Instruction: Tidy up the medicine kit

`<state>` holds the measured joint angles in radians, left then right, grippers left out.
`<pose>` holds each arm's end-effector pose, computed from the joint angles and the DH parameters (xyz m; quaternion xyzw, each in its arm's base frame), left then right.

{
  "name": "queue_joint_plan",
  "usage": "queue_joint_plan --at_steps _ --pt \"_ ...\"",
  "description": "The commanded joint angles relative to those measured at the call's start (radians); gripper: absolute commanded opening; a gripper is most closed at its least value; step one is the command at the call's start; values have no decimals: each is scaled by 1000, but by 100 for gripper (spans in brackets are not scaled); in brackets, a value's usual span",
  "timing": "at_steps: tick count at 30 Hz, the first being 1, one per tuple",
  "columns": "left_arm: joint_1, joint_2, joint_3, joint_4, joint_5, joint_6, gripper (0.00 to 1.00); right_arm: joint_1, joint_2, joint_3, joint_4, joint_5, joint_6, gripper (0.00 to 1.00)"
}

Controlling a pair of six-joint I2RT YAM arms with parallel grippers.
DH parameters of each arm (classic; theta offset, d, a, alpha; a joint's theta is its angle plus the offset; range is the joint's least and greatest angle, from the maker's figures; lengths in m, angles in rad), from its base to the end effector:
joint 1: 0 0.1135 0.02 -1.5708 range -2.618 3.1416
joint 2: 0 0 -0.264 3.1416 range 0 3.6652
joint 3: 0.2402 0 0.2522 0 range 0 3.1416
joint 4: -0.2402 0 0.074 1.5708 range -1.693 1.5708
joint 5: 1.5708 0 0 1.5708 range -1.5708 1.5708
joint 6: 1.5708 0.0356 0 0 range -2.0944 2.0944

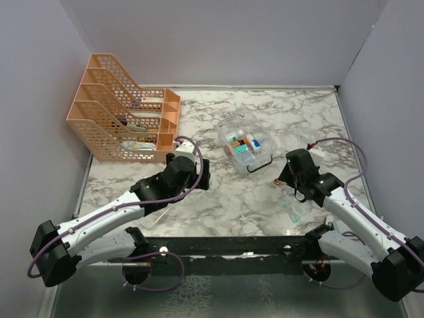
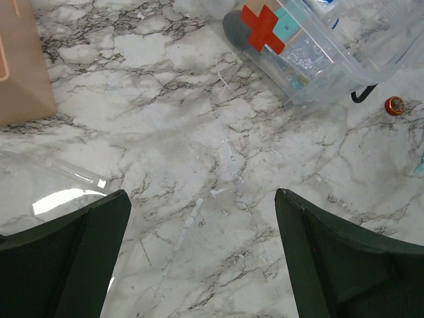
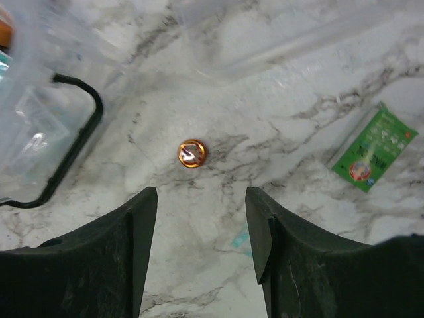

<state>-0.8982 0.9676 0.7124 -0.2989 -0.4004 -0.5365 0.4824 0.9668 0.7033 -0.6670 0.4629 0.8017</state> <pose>0.1437 -0.1581 0.2709 0.0588 0.8595 -0.1827 0.4737 0.1717 0.0719 0.2400 0.2181 0.9007 0.0091 0.3757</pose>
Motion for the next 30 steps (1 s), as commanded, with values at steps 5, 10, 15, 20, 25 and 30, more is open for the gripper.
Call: queue_joint_plan --at_steps 5,10,15,20,25,30 --pt "18 38 22 28 61 -48 94 -9 -19 -146 -46 36 315 56" --pt "34 56 19 73 66 -50 94 -14 34 -161 -40 37 352 61" --pt "54 78 -33 233 88 -4 93 -28 60 -197 -33 -5 383 61" --pt "63 111 18 249 48 28 94 -34 60 -113 -272 -11 584 61" --pt "74 114 122 182 41 24 94 -36 41 -27 -430 3 631 60" --pt "89 121 230 130 39 80 94 -36 50 -16 -503 -72 657 60"
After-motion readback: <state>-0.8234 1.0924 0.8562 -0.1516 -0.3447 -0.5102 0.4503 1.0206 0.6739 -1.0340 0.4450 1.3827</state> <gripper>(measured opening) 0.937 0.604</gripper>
